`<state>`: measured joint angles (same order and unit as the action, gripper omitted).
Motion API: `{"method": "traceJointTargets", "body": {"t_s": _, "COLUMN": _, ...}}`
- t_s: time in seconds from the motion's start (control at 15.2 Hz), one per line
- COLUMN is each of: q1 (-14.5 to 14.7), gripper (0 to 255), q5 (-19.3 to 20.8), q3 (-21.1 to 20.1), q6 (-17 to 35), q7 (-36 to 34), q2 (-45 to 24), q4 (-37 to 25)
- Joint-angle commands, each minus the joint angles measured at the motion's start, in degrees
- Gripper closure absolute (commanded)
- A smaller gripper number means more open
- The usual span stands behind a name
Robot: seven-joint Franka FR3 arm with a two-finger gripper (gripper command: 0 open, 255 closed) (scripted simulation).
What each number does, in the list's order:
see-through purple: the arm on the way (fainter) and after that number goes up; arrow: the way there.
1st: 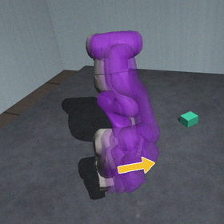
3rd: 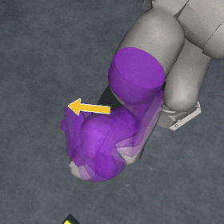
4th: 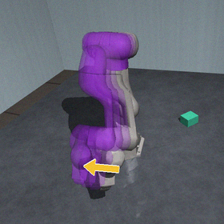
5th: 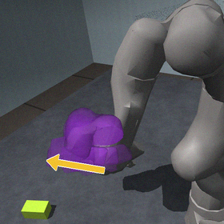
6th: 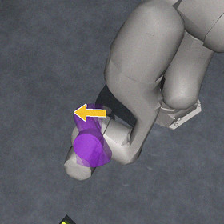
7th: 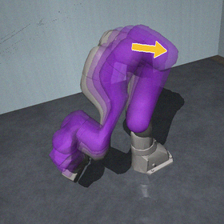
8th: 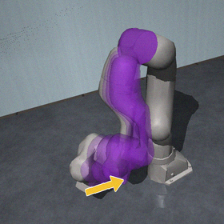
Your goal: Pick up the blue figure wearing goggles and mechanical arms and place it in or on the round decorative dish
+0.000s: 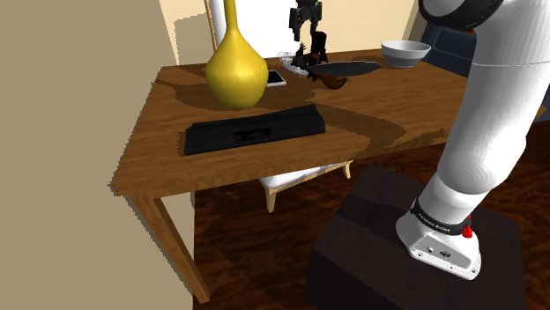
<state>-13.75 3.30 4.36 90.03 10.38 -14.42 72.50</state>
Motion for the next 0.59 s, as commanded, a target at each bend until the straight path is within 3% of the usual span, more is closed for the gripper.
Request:
{"method": "traceJointTargets", "body": {"t_s": 0.0, "q1": 0.00, "gripper": 0, "q5": 0.00, "q3": 0.00, "q6": 0.00, "q7": 0.00, "q2": 0.00, "q4": 0.00}}
{"method": "traceJointTargets", "body": {"t_s": 0.26, "q1": 0.01, "gripper": 0, "q5": -0.23, "q3": -0.05, "q6": -9.58, "q7": 0.36, "q2": -4.04, "q4": -13.62}}
{"method": "traceJointTargets", "body": {"t_s": 0.53, "q1": 0.01, "gripper": 0, "q5": -0.23, "q3": -0.05, "q6": -9.58, "q7": 0.36, "q2": -4.05, "q4": -13.62}}
